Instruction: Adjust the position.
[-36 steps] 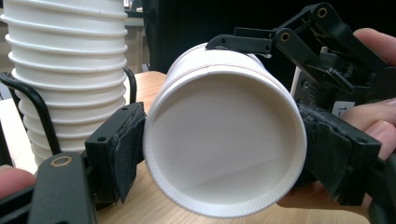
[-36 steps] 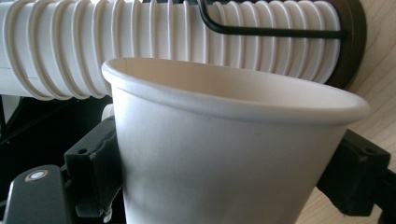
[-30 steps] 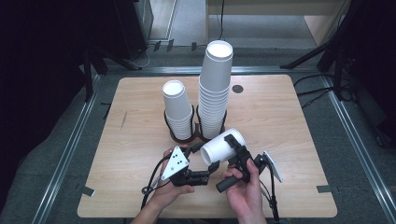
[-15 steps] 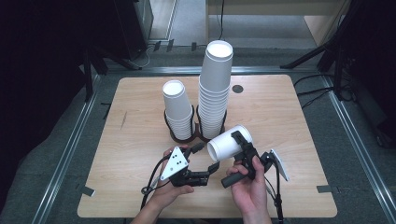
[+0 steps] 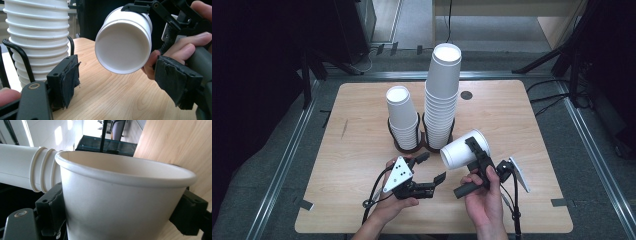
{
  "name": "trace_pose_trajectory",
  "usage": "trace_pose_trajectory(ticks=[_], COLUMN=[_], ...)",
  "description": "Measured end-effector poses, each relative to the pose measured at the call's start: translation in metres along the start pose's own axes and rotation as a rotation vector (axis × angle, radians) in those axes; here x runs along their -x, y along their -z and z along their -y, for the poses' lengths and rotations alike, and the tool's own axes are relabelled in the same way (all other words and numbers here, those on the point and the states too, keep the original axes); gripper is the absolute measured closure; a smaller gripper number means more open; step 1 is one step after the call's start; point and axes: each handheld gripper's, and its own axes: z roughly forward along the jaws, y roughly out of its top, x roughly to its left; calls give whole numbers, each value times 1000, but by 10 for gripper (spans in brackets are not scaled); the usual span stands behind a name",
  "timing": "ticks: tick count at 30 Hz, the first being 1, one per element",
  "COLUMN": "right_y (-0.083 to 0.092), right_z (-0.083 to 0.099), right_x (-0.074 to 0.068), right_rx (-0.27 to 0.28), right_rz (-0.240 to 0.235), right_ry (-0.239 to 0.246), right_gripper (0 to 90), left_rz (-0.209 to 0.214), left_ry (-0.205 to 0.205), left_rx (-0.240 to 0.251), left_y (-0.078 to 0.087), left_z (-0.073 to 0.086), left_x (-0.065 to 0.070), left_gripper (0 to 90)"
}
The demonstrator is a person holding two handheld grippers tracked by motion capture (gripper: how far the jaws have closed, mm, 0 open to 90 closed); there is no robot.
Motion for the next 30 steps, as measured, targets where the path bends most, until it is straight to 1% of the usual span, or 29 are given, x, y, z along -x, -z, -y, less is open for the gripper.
trace_pose_trajectory(ticks=[2,3,4,5,10,11,14,16,21,27,28,30], right_y=[0,1,1,1,3,3,5,6,8,9,8,8], right_z=[-1,-2,-3,-4,-7,-8,-10,-11,-14,-17,-17,-17], right_x=[-2,-2,-3,-3,-7,-9,-13,-15,-18,-17,-18,-19], right_rx=[10,12,15,17,34,45,56,68,96,124,127,141], right_rz=[0,4,3,8,13,12,13,14,34,63,65,73], right_ry=[20,38,43,65,127,141,189,235,328,418,427,463], right_gripper=[141,141,141,141,142,142,143,143,142,142,142,142], left_rz=[0,0,-1,-2,-5,-5,-10,-11,-58,-64,-59,-59], left_ry=[1,1,1,0,0,2,-3,-2,-25,-28,-23,-20], left_rx=[-1,-2,-2,-2,-3,-4,-5,-4,-19,-30,-32,-47], left_y=[0,0,0,0,0,0,0,0,-1,-1,-1,-1], left_z=[0,0,0,0,0,0,0,0,1,1,2,2], left_x=[0,0,0,0,-1,-1,-1,-1,-2,-2,-3,-4], left_gripper=[200,200,201,201,202,202,203,203,225,223,222,204])
